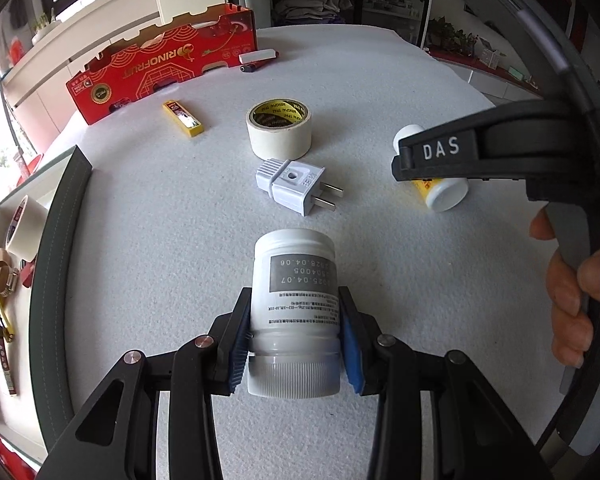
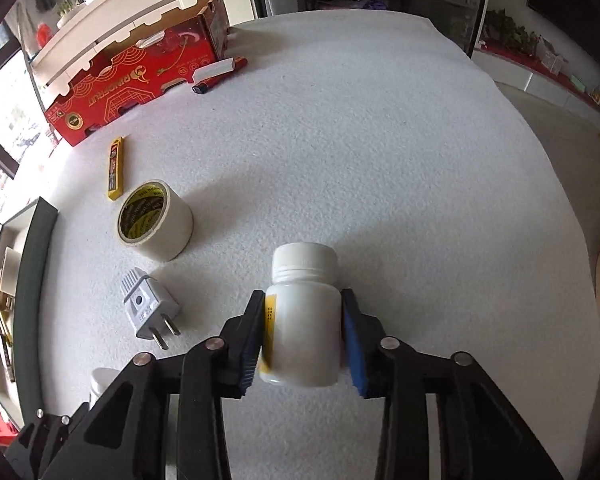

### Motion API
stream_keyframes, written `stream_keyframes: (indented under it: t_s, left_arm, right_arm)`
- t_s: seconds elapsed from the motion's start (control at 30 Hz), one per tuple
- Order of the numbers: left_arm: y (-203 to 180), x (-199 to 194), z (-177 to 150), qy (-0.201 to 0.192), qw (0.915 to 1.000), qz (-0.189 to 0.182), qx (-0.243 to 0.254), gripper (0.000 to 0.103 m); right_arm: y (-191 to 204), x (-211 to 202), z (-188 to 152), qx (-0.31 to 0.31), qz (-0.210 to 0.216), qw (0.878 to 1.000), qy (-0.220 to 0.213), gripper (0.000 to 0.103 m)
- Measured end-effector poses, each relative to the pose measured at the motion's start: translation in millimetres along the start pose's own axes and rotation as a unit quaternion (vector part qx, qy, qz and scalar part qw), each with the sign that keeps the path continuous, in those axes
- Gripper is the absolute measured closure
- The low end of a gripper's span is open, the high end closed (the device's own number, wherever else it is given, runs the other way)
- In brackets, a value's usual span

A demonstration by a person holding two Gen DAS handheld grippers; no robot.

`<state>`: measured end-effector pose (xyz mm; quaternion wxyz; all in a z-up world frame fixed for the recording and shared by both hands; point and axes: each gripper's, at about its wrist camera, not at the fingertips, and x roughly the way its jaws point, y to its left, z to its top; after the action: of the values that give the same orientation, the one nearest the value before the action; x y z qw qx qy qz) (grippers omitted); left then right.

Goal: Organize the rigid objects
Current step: 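Carry the large white bottle with left tool while right tool carries the small bottle to the tray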

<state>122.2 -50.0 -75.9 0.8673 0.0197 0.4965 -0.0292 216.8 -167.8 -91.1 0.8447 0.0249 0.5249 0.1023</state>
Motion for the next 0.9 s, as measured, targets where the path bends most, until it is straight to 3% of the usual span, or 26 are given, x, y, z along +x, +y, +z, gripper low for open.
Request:
stream_keyframes:
  t_s: [0.1, 0.37, 0.57, 0.67, 0.73, 0.77, 0.9]
  left_arm:
    - [1.4, 1.7, 2.6, 0.005, 0.9999, 0.007, -0.008, 0.05]
    - [-0.5, 11.5, 11.2, 0.019, 0.9997, -0.005, -0.015, 0.022]
    - [-3.7, 12.4, 12.6, 0.016, 0.9997, 0.0, -0.019, 0.021]
    - [-3.7, 10.1, 10.9, 0.02, 0.9996, -0.002, -0.019, 0.025]
    - [-6.2, 4.5, 8.6, 0.016, 0.9998, -0.006, -0.011, 0.046]
    - [-7.4, 2.0, 7.6, 0.018, 0.9998, -0.006, -0.008, 0.061]
    - [-7.6, -4.2, 0.9, 0.031, 0.9991, -0.015, -0.022, 0.061]
  right_arm:
    - [-4.4, -10.6, -14.1, -0.019, 0.011, 1.0, 0.005, 0.066]
    - [-13.1, -42.3, -71.0, -0.089, -0.017, 0.996, -0.003, 0.066]
    - [-9.7, -42.5, -65.4, -0.077, -0.026, 0.997, -0.008, 0.066]
    - [-8.8, -43.6, -66.0, -0.073, -0.026, 0.997, -0.006, 0.066]
    - [-9.4, -46.2, -69.6, -0.071, -0.02, 0.997, -0.004, 0.066]
    - [-9.3, -47.6, -72.1, -0.071, -0.019, 0.997, -0.004, 0.066]
    - [-8.8, -54.3, -79.9, -0.064, -0.011, 0.998, -0.002, 0.066]
